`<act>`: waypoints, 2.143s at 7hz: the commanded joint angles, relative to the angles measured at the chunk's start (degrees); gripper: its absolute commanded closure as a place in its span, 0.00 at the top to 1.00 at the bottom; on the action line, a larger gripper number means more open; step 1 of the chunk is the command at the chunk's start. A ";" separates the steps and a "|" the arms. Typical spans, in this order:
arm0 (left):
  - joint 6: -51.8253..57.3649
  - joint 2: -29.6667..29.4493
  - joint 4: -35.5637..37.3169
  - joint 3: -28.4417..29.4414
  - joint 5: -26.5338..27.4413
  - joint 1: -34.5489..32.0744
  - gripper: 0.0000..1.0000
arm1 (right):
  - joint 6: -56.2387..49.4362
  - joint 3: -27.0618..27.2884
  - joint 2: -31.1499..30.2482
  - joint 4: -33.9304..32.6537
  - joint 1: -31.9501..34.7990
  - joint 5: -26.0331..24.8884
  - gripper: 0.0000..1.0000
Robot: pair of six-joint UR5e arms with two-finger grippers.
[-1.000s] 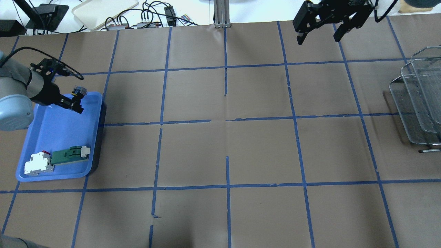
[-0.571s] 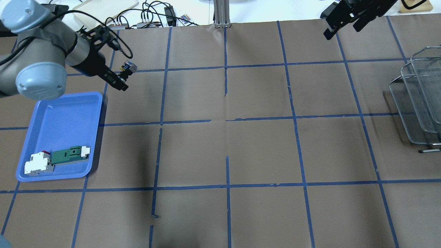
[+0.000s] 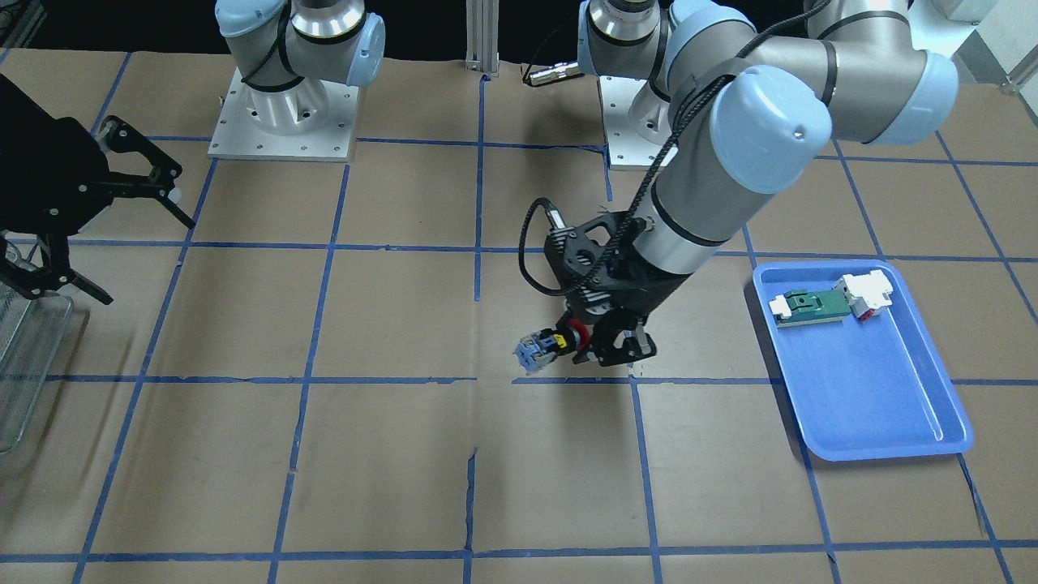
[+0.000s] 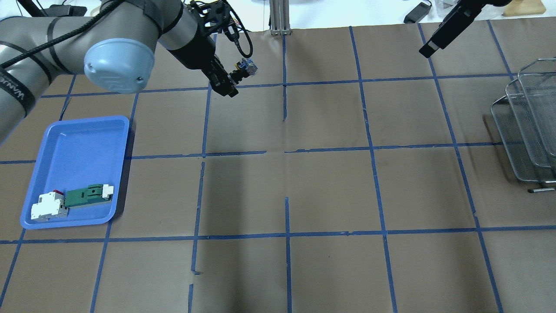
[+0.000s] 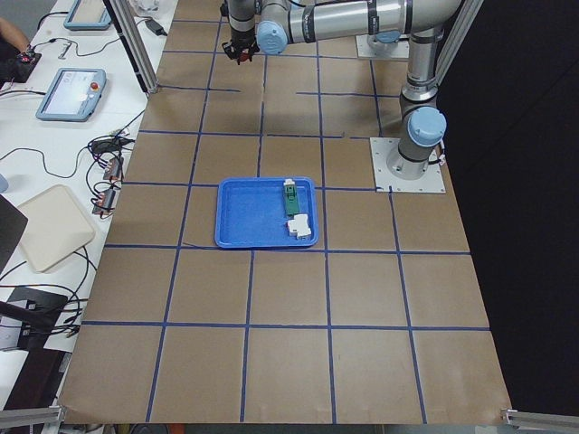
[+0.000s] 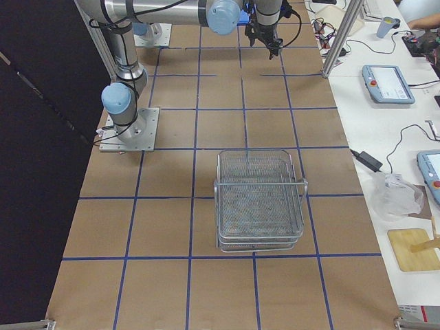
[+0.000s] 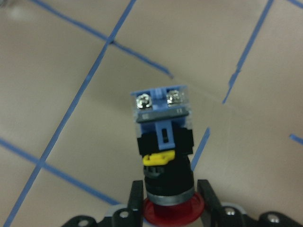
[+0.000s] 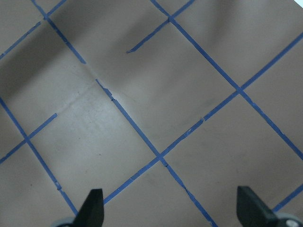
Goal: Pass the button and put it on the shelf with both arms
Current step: 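Carry the button toward the right gripper while the right gripper descends to meet it, then close the right gripper on the button's red cap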
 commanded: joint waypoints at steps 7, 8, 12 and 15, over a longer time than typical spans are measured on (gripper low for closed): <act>3.48 -2.78 9.77 4.77 -16.37 -16.04 0.00 | -45.56 3.10 -1.08 6.55 0.20 10.75 1.00; 3.31 -3.04 9.86 5.74 -16.56 -16.22 0.00 | -45.57 3.38 -3.00 8.82 0.11 10.58 1.00; 3.22 -2.87 11.27 6.36 -18.59 -16.92 0.00 | -45.75 3.47 -4.68 15.43 -0.33 10.05 1.00; 3.22 -2.25 11.36 6.27 -18.59 -16.92 0.00 | -45.40 3.47 -6.18 14.83 -0.07 10.57 0.89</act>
